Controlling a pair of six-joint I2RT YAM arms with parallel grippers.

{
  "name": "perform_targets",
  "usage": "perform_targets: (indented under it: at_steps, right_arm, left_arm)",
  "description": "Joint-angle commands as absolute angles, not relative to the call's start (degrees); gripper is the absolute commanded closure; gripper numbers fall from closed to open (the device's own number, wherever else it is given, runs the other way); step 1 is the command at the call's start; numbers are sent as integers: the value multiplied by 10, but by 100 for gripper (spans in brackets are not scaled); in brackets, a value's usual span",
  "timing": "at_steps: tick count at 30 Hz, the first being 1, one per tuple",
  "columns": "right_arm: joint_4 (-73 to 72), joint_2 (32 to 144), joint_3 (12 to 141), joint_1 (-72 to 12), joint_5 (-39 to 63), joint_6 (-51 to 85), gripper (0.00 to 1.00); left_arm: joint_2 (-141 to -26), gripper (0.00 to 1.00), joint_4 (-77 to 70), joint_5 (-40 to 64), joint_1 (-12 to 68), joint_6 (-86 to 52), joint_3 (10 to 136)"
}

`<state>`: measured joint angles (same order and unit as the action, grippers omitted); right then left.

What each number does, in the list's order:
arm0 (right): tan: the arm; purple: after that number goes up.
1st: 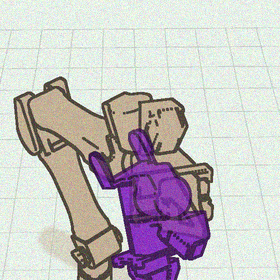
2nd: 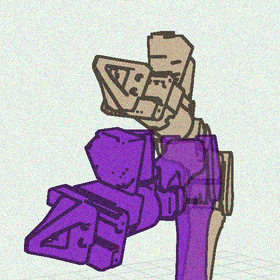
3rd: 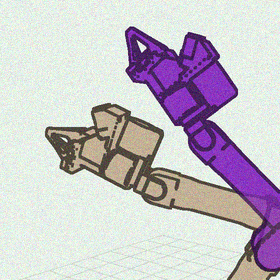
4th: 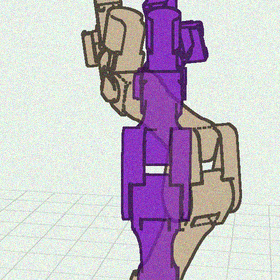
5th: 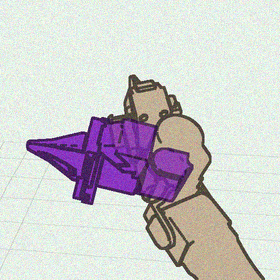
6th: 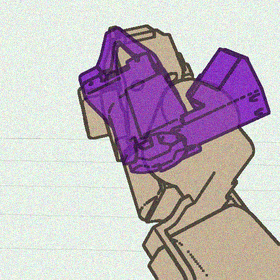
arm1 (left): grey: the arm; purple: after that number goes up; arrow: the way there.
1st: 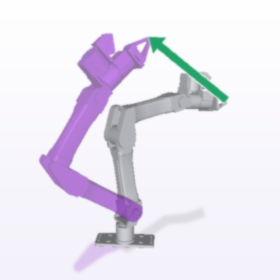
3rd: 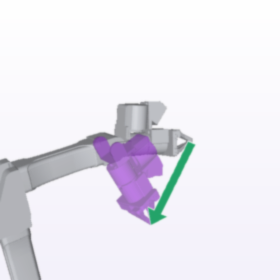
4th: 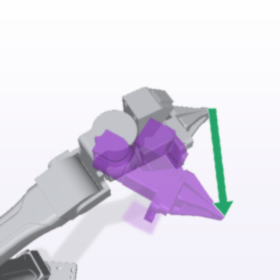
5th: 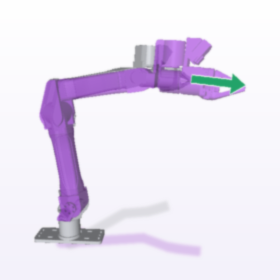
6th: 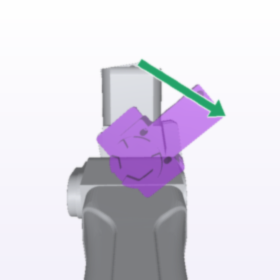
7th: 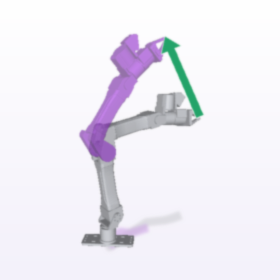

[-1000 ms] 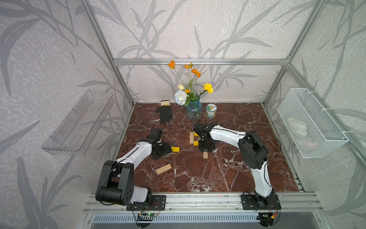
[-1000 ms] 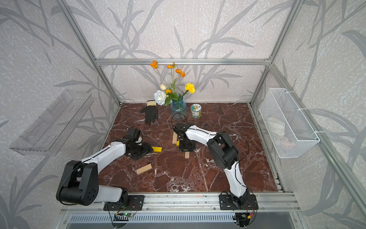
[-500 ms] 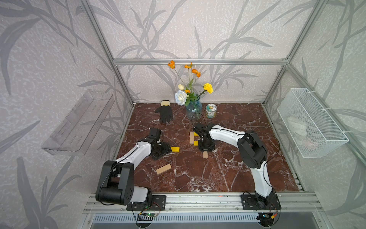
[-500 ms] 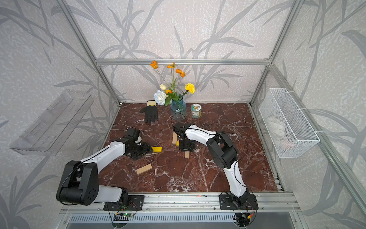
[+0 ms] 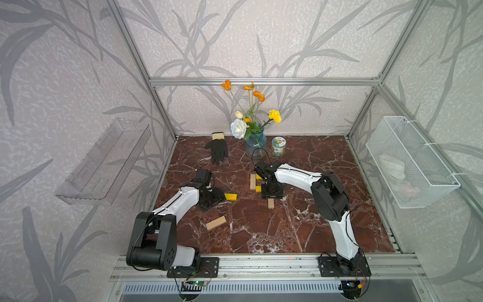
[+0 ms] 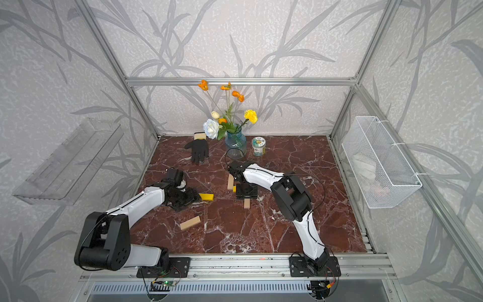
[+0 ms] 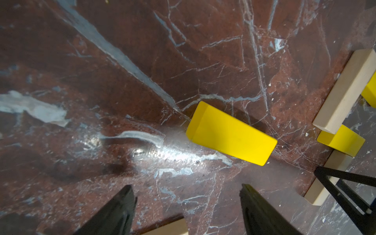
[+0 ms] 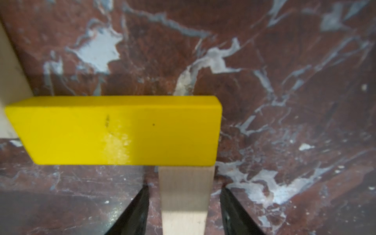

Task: Assemble the number 6 with building blocks
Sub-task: Assemble the building block at the center of the board.

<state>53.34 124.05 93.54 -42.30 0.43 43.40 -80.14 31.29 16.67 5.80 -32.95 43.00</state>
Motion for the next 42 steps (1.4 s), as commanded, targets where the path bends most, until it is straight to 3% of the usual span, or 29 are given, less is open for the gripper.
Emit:
perform_targets:
  at_steps: [1,4,8,14,24,33,42]
  right_arm:
    - [552,1259,937,-420,-8,432,38]
    - [551,1253,933,-421,-3,433,34]
    - [538,1216,916,-434,-2,413,14]
    - [585,1128,936,-489,-60,345,4]
    - [626,1062,950,-493,-99,311,1]
    - [623,1071,963,-445,-82,276,1]
    - [595,1038,912,-366,-43,233,2]
  left_arm:
    - [-802,17,326,172,53,-316,429]
    - [-804,17,327,174,52,-315,431]
    - [-805,17,330,176,51,-317,436]
    - [-806,17,335,175,50,-326,453]
    - [-805,18,344,188,65,-523,460]
    - [-868,18,306,169,142,-751,517]
    - [-948,21,318,122,171,-871,529]
